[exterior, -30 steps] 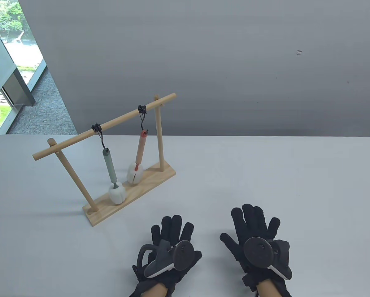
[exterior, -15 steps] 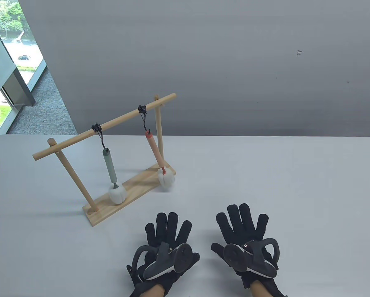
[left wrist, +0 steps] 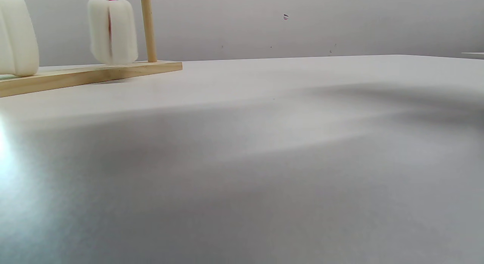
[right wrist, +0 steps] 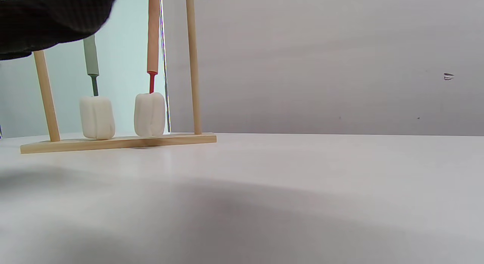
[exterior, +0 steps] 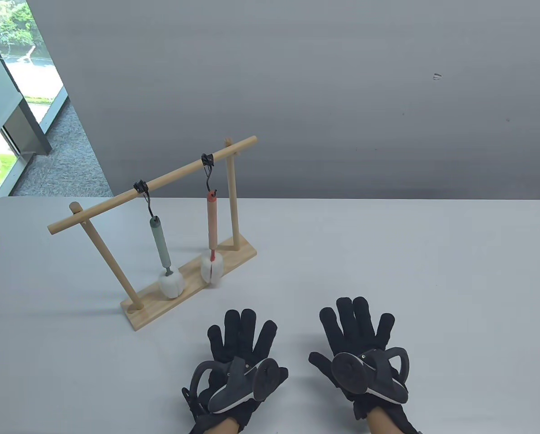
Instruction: Hook cup brush handle onto s-hook
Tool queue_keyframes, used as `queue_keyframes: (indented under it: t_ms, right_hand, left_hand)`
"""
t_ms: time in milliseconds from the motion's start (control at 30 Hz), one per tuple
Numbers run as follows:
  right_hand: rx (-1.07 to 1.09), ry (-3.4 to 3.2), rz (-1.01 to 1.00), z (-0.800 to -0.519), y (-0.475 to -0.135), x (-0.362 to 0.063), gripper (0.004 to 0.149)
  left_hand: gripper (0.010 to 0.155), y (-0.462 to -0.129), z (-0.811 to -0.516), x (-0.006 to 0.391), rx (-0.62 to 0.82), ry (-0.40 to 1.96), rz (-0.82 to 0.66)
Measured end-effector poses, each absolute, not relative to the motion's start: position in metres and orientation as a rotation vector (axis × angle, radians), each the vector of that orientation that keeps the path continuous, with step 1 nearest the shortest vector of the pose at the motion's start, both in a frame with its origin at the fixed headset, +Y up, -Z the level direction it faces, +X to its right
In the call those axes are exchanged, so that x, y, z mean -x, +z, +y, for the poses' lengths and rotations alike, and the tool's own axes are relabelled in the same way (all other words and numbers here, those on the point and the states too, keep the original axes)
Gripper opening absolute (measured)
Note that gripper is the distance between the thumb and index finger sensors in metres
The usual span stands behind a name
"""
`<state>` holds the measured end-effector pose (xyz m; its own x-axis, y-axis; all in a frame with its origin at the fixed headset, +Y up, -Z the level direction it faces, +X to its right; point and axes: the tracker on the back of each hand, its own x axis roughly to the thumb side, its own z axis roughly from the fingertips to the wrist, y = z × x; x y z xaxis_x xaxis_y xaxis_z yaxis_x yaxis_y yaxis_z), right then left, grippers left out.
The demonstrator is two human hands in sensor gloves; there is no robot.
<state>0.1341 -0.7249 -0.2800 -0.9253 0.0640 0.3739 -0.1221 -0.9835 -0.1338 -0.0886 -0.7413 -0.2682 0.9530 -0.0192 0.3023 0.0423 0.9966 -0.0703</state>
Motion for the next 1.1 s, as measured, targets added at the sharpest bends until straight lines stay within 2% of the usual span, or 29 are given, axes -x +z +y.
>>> queue_keyframes:
  t_ms: [1100]
  right_hand:
    - [-0.578, 2.986, -0.195, -0.7278, -0.2849, -0.1298, 0.085]
  left_hand:
    - [0.087, -0.2672, -0.7458, 0.0908, 0.118, -0.08, -0.276]
